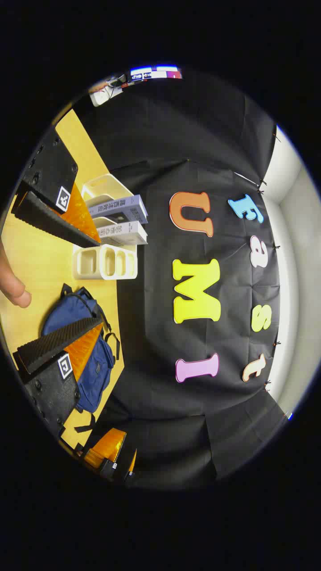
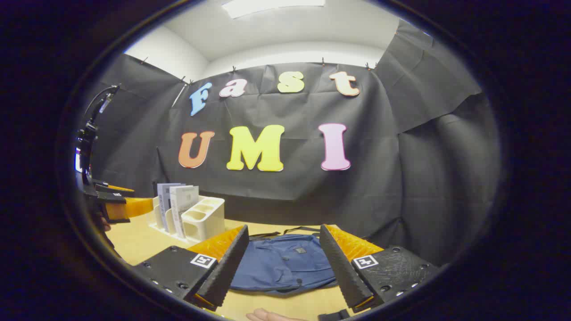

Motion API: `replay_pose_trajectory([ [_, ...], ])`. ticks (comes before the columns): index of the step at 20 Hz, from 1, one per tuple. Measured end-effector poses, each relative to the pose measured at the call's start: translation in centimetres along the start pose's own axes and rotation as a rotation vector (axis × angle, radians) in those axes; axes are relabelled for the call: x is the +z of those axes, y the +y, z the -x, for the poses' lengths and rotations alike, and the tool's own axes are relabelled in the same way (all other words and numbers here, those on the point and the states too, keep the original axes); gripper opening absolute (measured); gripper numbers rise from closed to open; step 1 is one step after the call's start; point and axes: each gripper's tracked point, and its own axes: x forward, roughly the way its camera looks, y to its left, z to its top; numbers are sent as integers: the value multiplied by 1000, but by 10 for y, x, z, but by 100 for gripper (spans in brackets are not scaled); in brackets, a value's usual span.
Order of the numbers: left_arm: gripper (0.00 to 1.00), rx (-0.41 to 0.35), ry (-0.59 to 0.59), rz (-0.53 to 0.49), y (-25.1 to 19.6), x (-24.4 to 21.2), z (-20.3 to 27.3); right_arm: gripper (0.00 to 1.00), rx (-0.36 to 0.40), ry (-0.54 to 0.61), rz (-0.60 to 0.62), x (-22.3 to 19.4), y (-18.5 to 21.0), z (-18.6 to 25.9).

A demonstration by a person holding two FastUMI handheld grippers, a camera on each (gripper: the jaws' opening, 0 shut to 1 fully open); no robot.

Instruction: Open the schoolbag, grab two books from the bookshelf and put them into the schoolbag.

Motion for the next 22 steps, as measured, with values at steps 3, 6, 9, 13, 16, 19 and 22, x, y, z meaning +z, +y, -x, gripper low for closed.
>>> replay_pose_trajectory([
  [3, 99, 4, -22, -18, 16, 3, 13, 95, -4, 26, 6, -3, 16, 8],
  [6, 99, -28, -11, -6, 19, -4, 20, 97, -3, 54, 11, -10, 28, 11],
  [9, 99, -25, -22, -5, 29, 0, 21, 98, -7, 73, 9, -16, 35, 10],
  [13, 99, 3, -30, -22, 42, 1, 22, 96, 6, 91, 26, -20, 44, 8],
  [16, 99, -9, -24, -18, 39, -1, 21, 96, 9, 113, 21, -25, 45, 7],
  [19, 99, -16, -15, -12, 37, -3, 20, 96, 14, 123, 18, -30, 45, 6],
  [22, 99, -14, -2, -13, 38, -7, 17, 97, 12, 123, 26, -30, 43, 2],
])
